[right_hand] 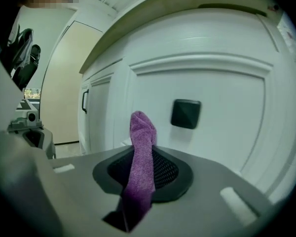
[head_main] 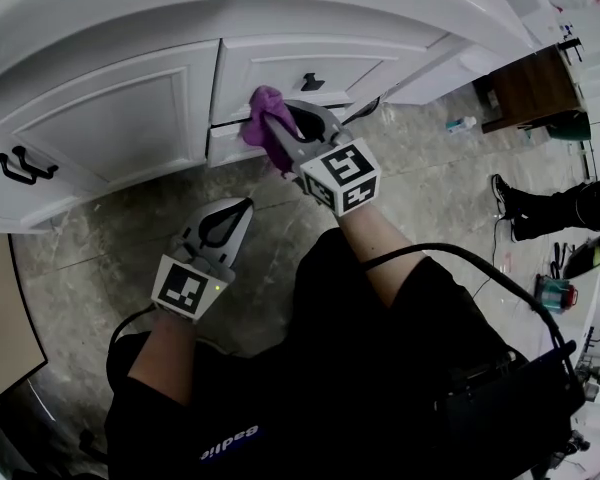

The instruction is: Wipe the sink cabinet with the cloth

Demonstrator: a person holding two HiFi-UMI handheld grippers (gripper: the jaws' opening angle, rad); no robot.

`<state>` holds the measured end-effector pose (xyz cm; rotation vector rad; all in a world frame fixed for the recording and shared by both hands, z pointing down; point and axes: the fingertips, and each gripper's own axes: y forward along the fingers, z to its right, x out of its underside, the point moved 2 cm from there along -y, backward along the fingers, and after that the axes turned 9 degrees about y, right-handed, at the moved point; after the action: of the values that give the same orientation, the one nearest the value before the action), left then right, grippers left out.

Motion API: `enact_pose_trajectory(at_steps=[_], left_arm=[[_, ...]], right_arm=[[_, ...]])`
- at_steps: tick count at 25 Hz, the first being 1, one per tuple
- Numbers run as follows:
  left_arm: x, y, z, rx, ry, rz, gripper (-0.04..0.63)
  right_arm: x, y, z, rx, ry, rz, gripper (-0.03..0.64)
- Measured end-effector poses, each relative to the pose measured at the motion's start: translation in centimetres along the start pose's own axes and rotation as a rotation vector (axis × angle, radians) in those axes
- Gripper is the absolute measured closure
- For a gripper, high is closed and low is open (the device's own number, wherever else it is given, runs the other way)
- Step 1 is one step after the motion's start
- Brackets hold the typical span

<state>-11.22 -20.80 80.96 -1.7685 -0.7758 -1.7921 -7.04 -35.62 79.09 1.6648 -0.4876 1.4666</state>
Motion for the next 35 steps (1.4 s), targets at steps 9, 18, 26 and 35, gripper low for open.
enact_pose_trajectory(at_steps=[9,18,26,35], left_arm=[[0.4,0.6,0.0,0.012,-0.008,-0.012,0.604],[0.7,0.8,-0.3,0.001,-0.01,-0.021,0.604],[-0.6,1.1,0.5,0.005,-0.024,0.008,0.604],[-8.4,-0.2,5.3,0.025,-0.039,0.11,0.604]], right_arm=[[2.3,-7.0,12.2,0.289,0.116,0.012,0.545],[4.6,-11.5,18.0,0.437,0.236,0.008,0.545],[6.0,-6.2,8.9,0.188,0.042,-0.097,0.545],[2.0,-4.1,-1.4,-0.102,0.034,-0.184,0.545]])
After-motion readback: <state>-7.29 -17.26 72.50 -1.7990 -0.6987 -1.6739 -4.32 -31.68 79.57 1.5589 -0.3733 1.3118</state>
